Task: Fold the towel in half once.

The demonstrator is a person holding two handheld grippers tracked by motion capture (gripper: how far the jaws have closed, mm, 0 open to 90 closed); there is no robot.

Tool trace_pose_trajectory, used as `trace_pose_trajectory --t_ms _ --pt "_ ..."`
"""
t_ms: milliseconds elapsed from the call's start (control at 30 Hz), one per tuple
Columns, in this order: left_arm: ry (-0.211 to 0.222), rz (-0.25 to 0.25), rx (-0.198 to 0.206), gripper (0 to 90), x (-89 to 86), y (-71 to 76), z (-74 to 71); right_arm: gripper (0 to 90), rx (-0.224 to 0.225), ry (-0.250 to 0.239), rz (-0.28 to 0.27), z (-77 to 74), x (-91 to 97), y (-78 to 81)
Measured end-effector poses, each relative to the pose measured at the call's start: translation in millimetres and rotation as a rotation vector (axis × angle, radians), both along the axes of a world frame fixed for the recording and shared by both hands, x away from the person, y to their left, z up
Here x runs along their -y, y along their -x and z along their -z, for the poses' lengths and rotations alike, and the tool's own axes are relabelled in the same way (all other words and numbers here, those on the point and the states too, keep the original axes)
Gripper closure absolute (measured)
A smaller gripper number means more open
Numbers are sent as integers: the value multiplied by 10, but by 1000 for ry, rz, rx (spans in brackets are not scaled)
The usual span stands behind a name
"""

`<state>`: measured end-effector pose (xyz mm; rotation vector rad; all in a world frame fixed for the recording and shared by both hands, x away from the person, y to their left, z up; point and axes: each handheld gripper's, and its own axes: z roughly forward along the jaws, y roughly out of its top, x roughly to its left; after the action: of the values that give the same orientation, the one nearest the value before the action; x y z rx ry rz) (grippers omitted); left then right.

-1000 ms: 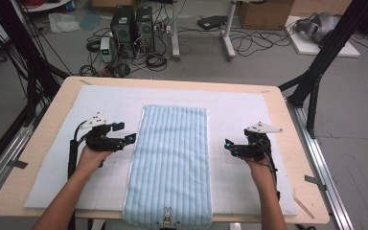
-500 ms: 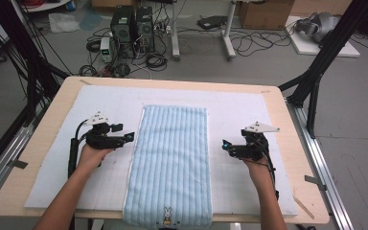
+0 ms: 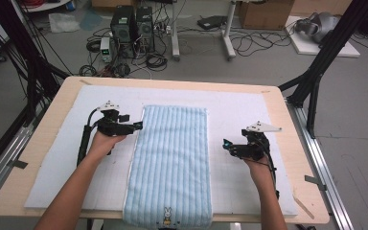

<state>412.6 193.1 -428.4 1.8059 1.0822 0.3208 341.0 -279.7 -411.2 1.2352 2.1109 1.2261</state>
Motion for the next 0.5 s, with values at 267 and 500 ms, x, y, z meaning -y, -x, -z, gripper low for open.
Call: trace_pose_trajectory --t_ms 267,500 --pt "-64 -12 -4 309 111 -117 84 108 -6 -2 1 5 -6 -1" --pt "-196 -6 -42 409 274 -198 172 108 -6 -8 2 6 8 -3"
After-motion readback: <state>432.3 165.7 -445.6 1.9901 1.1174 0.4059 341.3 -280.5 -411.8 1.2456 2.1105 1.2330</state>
